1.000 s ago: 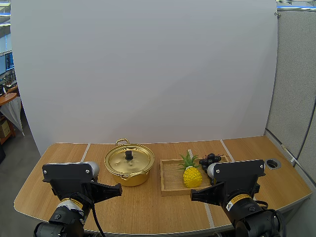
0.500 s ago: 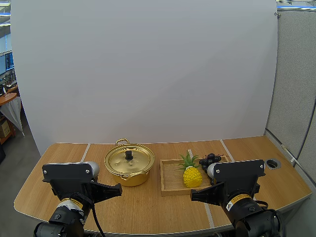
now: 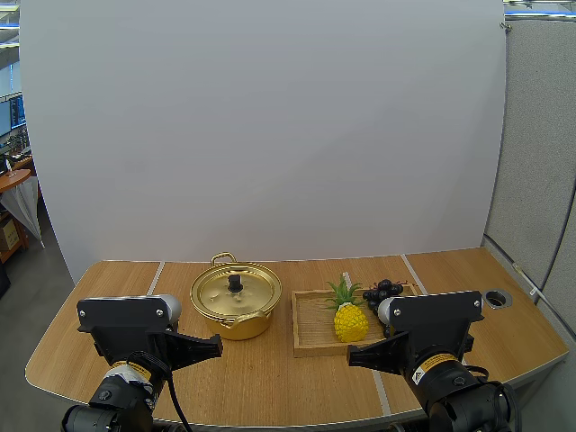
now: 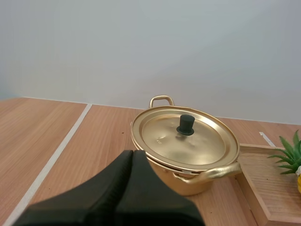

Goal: Open the pot, put the pineapple inside, and close it

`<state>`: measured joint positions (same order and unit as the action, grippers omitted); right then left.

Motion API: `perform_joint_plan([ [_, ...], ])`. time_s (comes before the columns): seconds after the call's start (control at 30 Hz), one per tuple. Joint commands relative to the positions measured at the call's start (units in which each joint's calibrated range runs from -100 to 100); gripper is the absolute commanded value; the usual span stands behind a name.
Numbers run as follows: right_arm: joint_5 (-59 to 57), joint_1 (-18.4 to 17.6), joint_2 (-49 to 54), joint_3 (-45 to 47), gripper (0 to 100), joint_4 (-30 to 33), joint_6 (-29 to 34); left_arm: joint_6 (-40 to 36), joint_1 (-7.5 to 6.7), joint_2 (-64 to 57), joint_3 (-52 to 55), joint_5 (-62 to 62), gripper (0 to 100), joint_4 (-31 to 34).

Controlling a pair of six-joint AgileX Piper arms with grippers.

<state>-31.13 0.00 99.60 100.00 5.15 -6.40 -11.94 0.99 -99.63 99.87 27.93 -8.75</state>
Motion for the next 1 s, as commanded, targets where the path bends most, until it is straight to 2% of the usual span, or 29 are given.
perform_joint_plan([
  [0.0,0.1,-0.1,0.4,0.0,0,0.3,-0.3,-0.8,0.02,-0.4,0.1,-1.2,0,0.3],
  [0.33,2.6,-0.1,0.4,0.0,0,0.1,-0.3,0.0,0.02,-0.4,0.1,-1.2,0,0.0],
  [0.4,1.4,-0.1,0.4,-0.5,0,0.0,-0.3,0.6,0.02,-0.4,-2.8,0.3,0,0.0],
  [0.53,-0.5,-0.1,0.4,-6.9,0,0.7,-0.3,0.8,0.02,-0.4,-9.9,4.6,0,0.5],
  [0.73,-1.3,-0.1,0.4,-18.3,0,0.7,-0.3,8.8,0.02,-0.4,-21.2,5.4,0,0.6],
  [0.83,-7.9,-0.1,0.4,-25.0,0,-0.5,-0.3,10.1,0.02,-0.4,-26.2,8.5,0,0.6],
  [0.97,-30.6,-0.1,0.4,-33.6,0,-4.0,-0.3,10.6,0.02,-0.4,-31.1,16.0,0,0.7],
])
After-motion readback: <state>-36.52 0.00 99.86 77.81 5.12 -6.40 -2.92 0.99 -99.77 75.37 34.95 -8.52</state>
